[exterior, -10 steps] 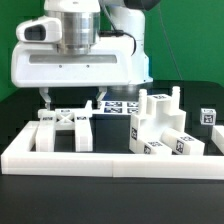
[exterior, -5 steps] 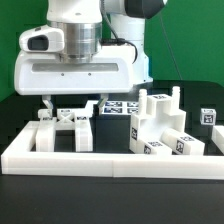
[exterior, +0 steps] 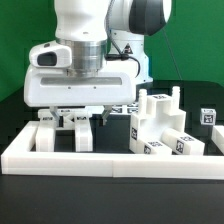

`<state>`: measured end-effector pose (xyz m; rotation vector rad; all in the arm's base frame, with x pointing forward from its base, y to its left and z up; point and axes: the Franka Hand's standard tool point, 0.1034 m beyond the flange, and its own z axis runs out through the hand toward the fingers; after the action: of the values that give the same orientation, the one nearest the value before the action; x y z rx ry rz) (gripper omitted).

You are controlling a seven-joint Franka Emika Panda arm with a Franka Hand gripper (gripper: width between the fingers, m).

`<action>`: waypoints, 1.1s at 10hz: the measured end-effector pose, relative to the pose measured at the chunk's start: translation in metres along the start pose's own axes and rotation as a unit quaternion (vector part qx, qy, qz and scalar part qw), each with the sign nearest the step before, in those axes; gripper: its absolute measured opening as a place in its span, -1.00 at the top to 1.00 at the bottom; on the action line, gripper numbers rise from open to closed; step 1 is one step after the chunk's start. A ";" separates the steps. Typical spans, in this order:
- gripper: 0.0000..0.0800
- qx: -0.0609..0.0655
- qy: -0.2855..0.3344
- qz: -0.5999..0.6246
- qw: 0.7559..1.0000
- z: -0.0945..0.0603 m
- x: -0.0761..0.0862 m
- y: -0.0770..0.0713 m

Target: Assemble chair

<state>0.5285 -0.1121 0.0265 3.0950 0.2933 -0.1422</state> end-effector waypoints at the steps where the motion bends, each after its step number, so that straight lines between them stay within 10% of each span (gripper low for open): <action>1: -0.62 -0.003 0.003 -0.003 1.000 0.004 0.001 -0.001; 11: -0.62 0.003 -0.001 -0.005 1.000 0.020 -0.002 0.000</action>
Offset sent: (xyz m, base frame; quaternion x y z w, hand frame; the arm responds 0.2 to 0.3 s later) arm 0.0081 -0.0047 -0.0139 -0.0025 0.0007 -0.0149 0.9999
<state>0.5250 -0.1134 0.0071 3.0988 0.3077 -0.1475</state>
